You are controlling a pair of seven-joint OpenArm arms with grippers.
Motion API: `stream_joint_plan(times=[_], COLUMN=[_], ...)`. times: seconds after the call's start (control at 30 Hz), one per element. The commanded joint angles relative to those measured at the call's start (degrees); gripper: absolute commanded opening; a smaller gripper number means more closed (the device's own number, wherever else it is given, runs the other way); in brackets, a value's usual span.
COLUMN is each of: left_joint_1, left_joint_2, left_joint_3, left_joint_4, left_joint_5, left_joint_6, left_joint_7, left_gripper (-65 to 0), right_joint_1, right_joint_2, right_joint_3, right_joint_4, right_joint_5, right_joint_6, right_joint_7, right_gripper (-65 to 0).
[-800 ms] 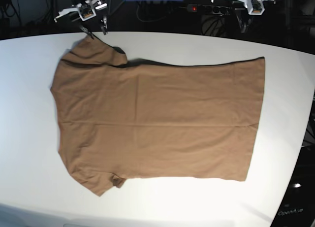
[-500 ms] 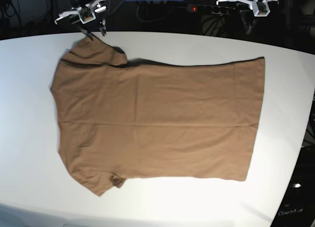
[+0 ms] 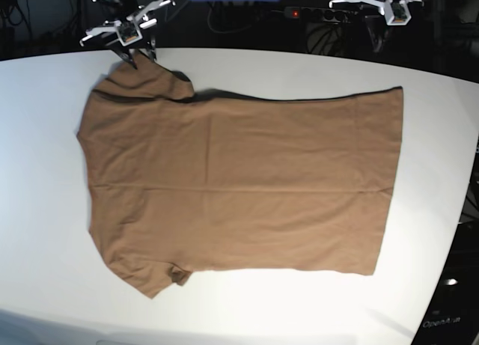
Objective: Fold the T-shirt properly
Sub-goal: 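Lower the right gripper onto the shirt's shoulder corner and pinch it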
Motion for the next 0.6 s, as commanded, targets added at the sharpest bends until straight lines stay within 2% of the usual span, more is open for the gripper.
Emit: stream_joint_plan(times=[0.0, 0.43, 0.57], left_joint_1=[1.0, 1.0, 1.0], left_joint_2=[-0.3, 0.0, 0.0], left_joint_3=[-0.1, -0.2, -0.2], left_joint_4=[0.9, 0.9, 0.9], left_joint_5=[-0.1, -0.2, -0.2], left_joint_6=[0.1, 0.1, 0.1], left_joint_7=[-1.4, -1.4, -1.4], left_gripper=[-63.8, -63.8, -63.8], right_joint_1=[-0.1, 0.3, 1.0], right_joint_2=[0.6, 1.2, 2.4], right_joint_3=[0.1, -0.1, -0.1], right_joint_4=[0.1, -1.4, -2.1], right_joint_5=[0.1, 0.2, 0.1], right_joint_6=[-0.4, -0.4, -0.3], right_joint_7=[0.6, 0.6, 0.3], right_gripper=[-42.4, -42.7, -42.5])
